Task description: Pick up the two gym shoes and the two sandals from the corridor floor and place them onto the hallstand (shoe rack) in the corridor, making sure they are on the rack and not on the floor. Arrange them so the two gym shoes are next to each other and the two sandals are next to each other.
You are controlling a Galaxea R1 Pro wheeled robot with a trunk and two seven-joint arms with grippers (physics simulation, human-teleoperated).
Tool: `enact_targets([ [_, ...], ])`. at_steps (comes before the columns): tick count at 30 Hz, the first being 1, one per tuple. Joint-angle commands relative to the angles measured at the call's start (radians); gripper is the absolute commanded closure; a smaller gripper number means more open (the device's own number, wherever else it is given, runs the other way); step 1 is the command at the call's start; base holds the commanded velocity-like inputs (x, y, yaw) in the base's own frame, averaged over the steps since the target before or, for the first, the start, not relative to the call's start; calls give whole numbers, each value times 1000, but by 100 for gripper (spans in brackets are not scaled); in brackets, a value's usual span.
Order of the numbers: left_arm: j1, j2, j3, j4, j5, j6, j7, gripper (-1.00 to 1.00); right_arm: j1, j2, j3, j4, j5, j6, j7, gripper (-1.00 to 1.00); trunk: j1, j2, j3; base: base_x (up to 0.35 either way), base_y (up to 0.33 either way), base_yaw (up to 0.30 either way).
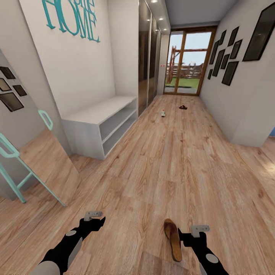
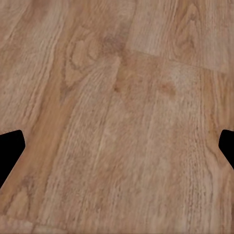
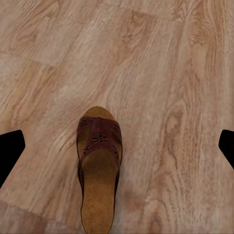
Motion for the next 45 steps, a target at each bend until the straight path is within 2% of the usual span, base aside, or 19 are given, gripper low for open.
enact_targets([
  [1,-1,-1,8,0,-4,-1,-8,-100,0,0,0,0,1,-3,0,-100,4,-8,-6,0,0,0],
  [20,2,1,8,2,-3,-3,-8,-100,-1,0,1,1,0,-3,0,-100,77,-141,-96,0,0,0],
  [45,3,-2,10,6,-3,-13,-10,-100,0,0,1,0,0,-3,0,-100,88,-146,-232,0,0,0],
])
